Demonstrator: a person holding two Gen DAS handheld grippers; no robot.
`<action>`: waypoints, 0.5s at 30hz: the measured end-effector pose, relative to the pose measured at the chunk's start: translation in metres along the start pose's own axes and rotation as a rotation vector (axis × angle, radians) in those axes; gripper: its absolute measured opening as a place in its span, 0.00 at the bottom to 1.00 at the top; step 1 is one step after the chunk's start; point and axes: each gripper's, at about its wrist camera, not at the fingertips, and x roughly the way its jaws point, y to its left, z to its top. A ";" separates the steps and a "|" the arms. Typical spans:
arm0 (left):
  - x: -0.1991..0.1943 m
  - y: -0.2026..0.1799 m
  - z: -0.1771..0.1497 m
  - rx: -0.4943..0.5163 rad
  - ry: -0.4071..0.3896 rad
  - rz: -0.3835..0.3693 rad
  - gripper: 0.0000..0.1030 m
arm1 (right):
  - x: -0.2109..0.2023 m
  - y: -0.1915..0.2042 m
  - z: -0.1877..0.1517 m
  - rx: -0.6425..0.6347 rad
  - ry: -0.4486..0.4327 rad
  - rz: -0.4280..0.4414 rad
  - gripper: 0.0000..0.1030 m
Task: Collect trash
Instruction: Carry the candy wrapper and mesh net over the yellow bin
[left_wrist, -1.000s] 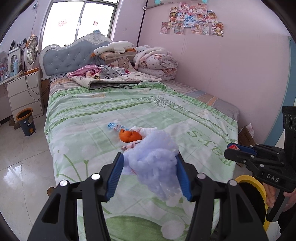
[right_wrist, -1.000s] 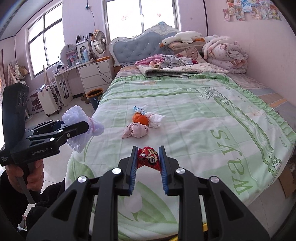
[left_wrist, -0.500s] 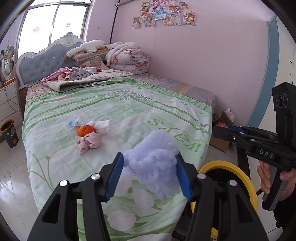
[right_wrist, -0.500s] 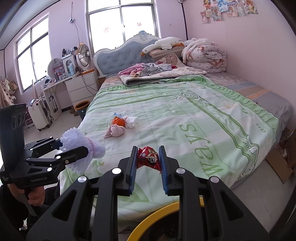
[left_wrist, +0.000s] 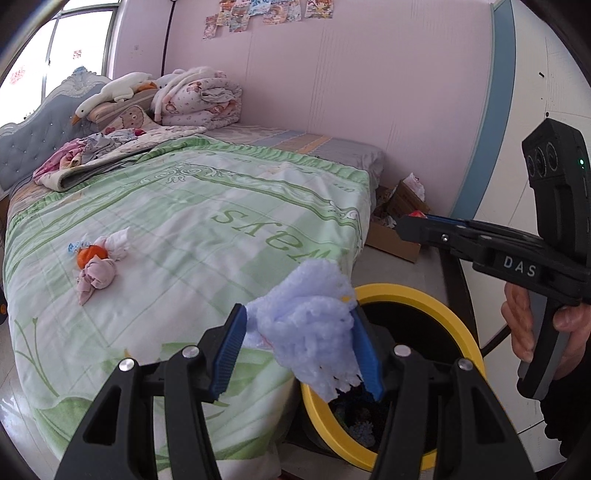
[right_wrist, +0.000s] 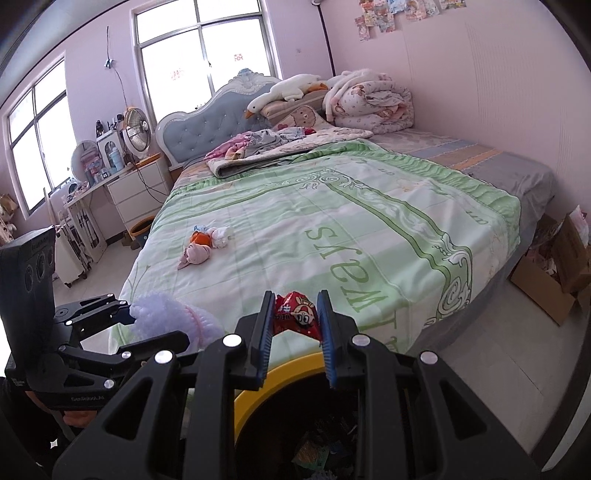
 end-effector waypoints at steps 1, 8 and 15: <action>0.003 -0.004 -0.001 0.003 0.010 -0.011 0.51 | -0.002 -0.003 -0.002 0.007 0.002 -0.003 0.22; 0.021 -0.028 -0.011 0.043 0.066 -0.054 0.51 | -0.007 -0.028 -0.019 0.051 0.030 -0.013 0.22; 0.039 -0.044 -0.024 0.063 0.135 -0.090 0.52 | -0.004 -0.050 -0.035 0.111 0.064 -0.016 0.22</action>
